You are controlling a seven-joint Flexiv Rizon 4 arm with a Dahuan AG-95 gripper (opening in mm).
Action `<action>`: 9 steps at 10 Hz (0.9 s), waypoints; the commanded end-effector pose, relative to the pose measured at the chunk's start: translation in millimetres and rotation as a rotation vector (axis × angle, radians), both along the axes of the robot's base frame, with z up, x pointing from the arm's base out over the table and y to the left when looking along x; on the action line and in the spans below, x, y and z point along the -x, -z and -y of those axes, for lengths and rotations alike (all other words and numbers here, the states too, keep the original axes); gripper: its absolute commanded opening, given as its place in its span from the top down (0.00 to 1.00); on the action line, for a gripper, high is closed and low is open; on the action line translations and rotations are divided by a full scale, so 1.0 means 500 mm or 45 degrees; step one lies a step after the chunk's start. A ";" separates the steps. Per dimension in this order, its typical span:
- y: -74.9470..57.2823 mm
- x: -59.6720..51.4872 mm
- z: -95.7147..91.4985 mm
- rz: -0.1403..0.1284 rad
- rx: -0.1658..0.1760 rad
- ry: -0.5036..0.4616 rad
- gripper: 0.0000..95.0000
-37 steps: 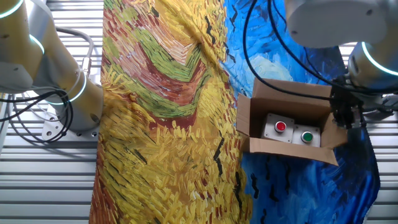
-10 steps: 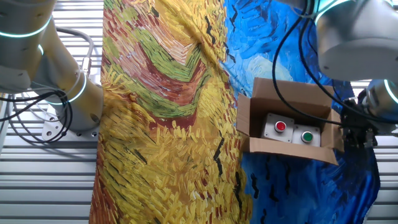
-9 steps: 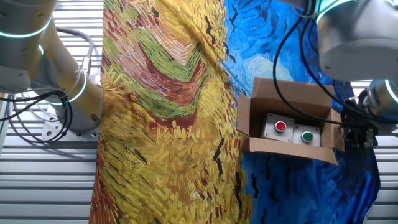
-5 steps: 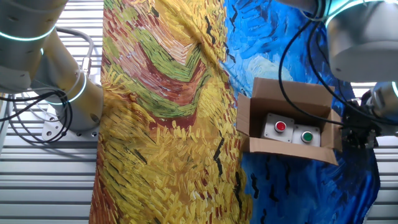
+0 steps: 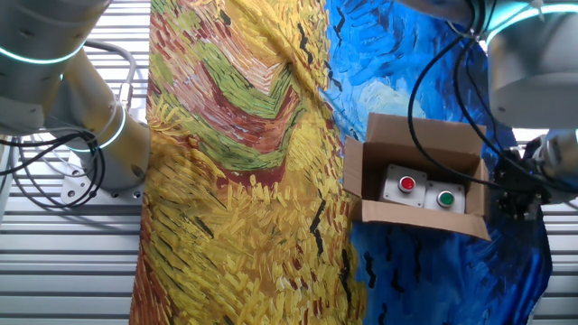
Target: Open a box
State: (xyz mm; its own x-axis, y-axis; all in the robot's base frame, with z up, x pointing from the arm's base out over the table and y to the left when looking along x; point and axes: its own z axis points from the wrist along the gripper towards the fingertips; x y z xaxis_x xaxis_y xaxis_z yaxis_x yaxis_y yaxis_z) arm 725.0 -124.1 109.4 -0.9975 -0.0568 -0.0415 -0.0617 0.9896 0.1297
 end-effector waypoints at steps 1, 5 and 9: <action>0.000 0.004 0.000 0.001 0.003 0.001 0.80; 0.001 0.003 -0.001 0.002 0.005 -0.002 0.80; -0.018 0.001 -0.012 0.004 0.018 -0.011 0.80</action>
State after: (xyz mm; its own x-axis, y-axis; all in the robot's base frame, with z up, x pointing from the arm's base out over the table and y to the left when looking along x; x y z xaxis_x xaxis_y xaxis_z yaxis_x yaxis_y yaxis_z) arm 725.1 -115.3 123.5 -0.9970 -0.0649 -0.0427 -0.0694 0.9908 0.1164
